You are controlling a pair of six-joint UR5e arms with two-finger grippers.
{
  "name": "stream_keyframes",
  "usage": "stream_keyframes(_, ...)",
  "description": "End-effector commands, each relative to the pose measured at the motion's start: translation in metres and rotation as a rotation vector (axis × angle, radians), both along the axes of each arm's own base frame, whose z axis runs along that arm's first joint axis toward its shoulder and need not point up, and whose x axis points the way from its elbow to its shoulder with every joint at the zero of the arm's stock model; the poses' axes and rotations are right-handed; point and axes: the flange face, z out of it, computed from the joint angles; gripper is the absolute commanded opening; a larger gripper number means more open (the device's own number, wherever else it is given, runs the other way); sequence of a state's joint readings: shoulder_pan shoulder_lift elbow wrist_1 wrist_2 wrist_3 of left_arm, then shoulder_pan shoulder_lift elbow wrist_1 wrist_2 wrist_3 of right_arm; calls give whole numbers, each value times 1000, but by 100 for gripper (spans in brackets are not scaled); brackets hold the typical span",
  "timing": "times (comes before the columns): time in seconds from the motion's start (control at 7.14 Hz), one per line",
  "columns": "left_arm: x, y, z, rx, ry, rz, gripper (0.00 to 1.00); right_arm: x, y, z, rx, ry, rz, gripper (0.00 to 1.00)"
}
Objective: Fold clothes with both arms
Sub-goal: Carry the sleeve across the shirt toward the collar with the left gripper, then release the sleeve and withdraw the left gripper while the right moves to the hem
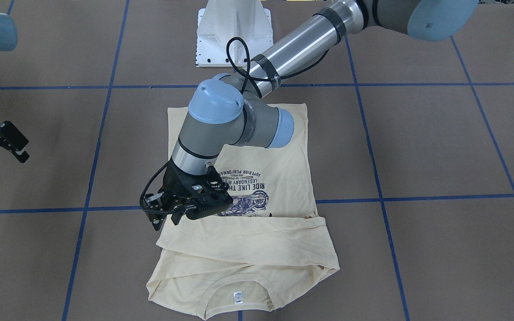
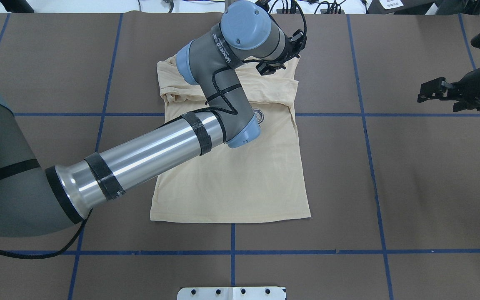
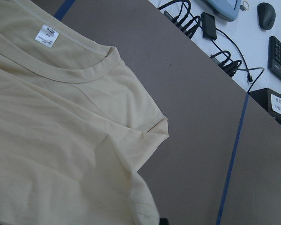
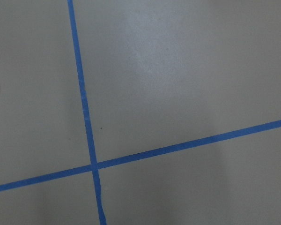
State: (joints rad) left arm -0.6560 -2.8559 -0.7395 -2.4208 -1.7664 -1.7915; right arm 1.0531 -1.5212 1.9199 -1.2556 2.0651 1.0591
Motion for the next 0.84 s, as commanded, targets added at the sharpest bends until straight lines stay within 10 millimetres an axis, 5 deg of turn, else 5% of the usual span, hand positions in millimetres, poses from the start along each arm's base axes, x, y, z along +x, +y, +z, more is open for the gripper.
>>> stream_keyframes(0.0,-20,4,-4,23,31,47,99,-27,19,-18,-69,-69,-5,100)
stream_keyframes(0.28,-82,45,62,116,41,133,99,-106,75,-58,-160,-130,66,99)
stream_keyframes(0.42,-115,62,99,160,32,137,99,-161,117,-73,-171,-131,112,99)
stream_keyframes(0.7,-185,91,155,271,4,206,99,-221,196,-97,-270,-192,157,98)
